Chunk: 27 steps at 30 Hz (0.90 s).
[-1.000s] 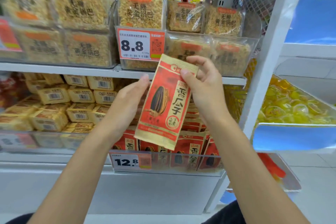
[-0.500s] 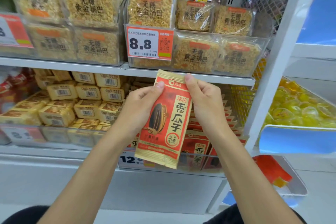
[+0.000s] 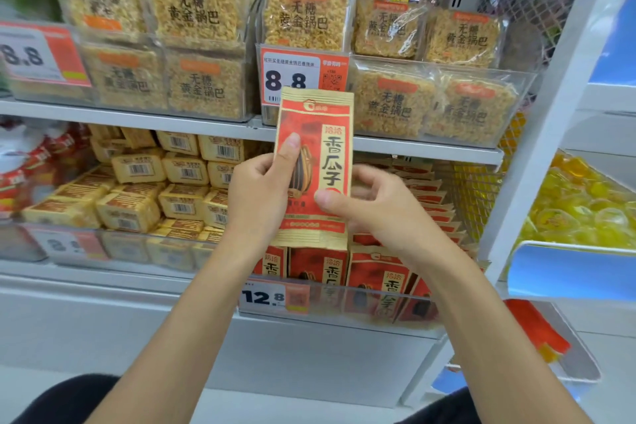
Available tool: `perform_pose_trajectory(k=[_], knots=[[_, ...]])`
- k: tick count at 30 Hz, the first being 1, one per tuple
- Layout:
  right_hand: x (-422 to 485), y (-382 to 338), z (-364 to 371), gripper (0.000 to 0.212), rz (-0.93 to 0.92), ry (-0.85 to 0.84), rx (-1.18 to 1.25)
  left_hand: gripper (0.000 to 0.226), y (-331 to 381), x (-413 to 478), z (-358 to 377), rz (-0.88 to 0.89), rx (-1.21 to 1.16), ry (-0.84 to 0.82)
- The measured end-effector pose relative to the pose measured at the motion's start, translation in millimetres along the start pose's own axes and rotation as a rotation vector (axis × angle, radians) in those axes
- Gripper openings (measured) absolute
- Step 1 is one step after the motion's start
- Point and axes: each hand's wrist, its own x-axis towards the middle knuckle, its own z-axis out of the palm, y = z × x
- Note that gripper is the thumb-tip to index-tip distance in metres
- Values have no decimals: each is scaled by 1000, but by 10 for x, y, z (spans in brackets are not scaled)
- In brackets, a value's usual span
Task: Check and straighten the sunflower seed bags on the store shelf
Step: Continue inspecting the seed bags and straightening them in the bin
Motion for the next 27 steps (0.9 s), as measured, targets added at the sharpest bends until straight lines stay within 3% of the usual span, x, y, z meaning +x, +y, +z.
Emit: perform_pose_trajectory(k=[4, 8, 11, 13, 15, 18, 20, 23, 25, 27], knots=[[0, 36, 61, 29, 26, -54, 112, 65, -37, -2, -14, -56, -46, 34], [-12, 36, 70, 46, 7, -145, 42, 57, -75, 6, -5, -77, -101, 84], [-8, 80, 108, 48, -41, -89, -2, 40, -148, 22, 2, 69, 61, 155], [-16, 84, 117, 44, -125, -33, -9, 38, -116, 49, -60, 232, 244, 199], [-25, 64, 114, 48, -230, -23, -3, 39, -39, 79, -135, 334, 245, 163], [-7, 54, 129, 63, -315, -66, -72, 50, 169, 10, -162, 207, -151, -86], [20, 105, 165, 71, -326, -101, -244, 52, 212, -33, -148, 103, -240, -196], [8, 124, 227, 70, -301, -30, -252, 29, 125, 6, -151, 0, -287, -118], [20, 122, 216, 68, -239, 92, -84, 27, 66, 42, -179, -91, -393, -71], [61, 147, 184, 63, -185, 153, -85, 28, 51, 43, -174, -136, -449, -100]])
